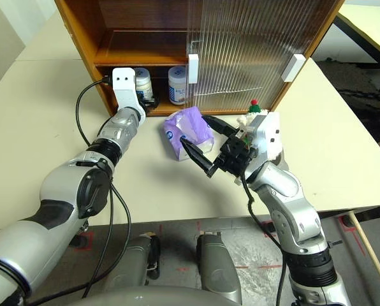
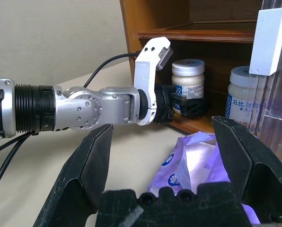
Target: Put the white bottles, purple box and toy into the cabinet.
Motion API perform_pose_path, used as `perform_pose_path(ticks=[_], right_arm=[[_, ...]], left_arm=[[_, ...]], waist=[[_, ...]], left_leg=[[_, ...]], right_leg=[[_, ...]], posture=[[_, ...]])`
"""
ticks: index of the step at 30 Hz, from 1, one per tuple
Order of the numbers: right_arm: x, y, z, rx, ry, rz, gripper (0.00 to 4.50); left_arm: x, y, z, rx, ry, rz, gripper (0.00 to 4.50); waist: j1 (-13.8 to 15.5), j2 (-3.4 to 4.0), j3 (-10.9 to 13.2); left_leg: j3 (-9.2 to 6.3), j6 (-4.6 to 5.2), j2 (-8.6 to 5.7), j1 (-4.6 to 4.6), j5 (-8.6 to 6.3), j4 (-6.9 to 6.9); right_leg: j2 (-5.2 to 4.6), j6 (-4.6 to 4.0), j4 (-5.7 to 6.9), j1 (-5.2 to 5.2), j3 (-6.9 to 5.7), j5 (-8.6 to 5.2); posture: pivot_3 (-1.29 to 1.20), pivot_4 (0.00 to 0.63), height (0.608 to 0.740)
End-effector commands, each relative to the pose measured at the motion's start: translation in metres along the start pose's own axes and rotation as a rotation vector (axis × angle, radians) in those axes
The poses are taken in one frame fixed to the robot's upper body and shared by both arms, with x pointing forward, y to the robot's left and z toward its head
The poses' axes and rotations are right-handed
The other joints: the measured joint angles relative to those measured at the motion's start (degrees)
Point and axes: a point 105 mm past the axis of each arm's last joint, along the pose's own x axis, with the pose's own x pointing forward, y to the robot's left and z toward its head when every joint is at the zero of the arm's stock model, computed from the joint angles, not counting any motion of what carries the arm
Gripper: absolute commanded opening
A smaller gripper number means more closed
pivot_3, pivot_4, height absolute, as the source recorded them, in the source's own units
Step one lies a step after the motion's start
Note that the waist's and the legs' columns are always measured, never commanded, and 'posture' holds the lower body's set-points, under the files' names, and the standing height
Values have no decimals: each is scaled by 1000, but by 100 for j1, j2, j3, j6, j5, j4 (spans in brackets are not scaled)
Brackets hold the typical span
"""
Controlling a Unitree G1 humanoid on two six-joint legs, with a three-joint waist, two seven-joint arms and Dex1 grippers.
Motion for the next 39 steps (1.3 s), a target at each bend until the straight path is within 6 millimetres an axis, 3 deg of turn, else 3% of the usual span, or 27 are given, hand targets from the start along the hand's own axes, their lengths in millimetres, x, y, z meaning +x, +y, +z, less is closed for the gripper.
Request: perform_pose_path(ticks=[1, 19, 28, 33, 39], right_arm=[[1, 0, -2, -8, -1, 8, 4500], [20, -1, -6, 2, -47, 59, 4500], [24, -4, -8, -2, -59, 68, 4500], [26, -6, -8, -9, -70, 68, 4500], [28, -7, -8, -14, -79, 72, 4500]], left_arm=[[1, -2, -1, 9, 20, -9, 4487], [-7, 4, -27, 16, 44, -49, 4487], [-12, 5, -28, 41, 47, -73, 4487], [-20, 8, -40, 33, 70, -66, 4487], [-36, -2, -43, 13, 86, -122, 4487]], waist=[[1, 0, 0], [26, 0, -20], [30, 3, -58], [30, 11, -118], [35, 22, -223]], left_leg=[[0, 0, 0, 0, 0, 0], [0, 0, -1, 0, 1, 3], [0, -1, -2, 1, 2, 4], [0, -1, -3, 2, 2, 5], [0, -1, -2, 7, 2, 5]], right_leg=[[0, 0, 0, 0, 0, 0], [2, 0, 2, 1, 1, 12], [2, 0, 7, 1, 2, 17], [2, 0, 9, 1, 4, 18], [3, -2, 13, 4, 6, 19]], posture=[[-128, 111, 740], [-29, 86, 740], [-6, 65, 740], [-4, 54, 740], [0, 48, 740]])
